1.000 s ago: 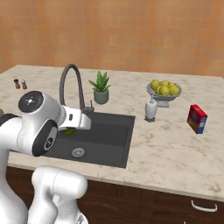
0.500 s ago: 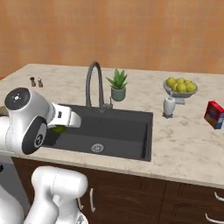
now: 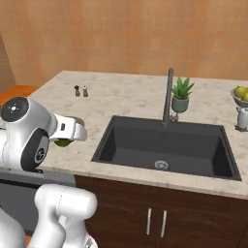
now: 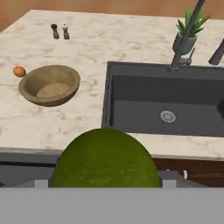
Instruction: Pick the lime from the sink and place it in the bowl. Then pick the bowl and place it in the microwave. Then close the microwave door and press the start button.
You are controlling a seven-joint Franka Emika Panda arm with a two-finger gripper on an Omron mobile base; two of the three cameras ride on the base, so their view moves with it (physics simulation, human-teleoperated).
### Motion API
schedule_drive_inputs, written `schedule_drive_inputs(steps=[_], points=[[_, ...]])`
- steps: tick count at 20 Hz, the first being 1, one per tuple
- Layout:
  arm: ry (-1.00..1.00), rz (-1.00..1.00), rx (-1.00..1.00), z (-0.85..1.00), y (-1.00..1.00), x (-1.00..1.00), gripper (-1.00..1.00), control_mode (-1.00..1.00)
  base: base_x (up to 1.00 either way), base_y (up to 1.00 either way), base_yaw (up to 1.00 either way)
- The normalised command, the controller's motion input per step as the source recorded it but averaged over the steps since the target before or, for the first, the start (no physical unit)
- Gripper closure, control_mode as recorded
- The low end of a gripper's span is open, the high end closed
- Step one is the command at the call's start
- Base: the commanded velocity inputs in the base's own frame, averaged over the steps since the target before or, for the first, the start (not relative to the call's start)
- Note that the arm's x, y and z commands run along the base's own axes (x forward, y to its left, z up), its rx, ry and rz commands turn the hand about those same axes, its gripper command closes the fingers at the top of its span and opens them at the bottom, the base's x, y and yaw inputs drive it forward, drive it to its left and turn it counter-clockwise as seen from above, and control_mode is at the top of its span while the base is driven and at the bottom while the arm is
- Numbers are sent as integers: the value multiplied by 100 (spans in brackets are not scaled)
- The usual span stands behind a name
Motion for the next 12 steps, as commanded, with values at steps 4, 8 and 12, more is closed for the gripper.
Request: schedule_drive_inputs(steps=[4,8,12], points=[[0,0,0,0,0,0,100,100,4,100,0],[0,0,0,0,0,0,100,100,26,91,0],[0,0,0,0,0,0,100,100,49,24,0]])
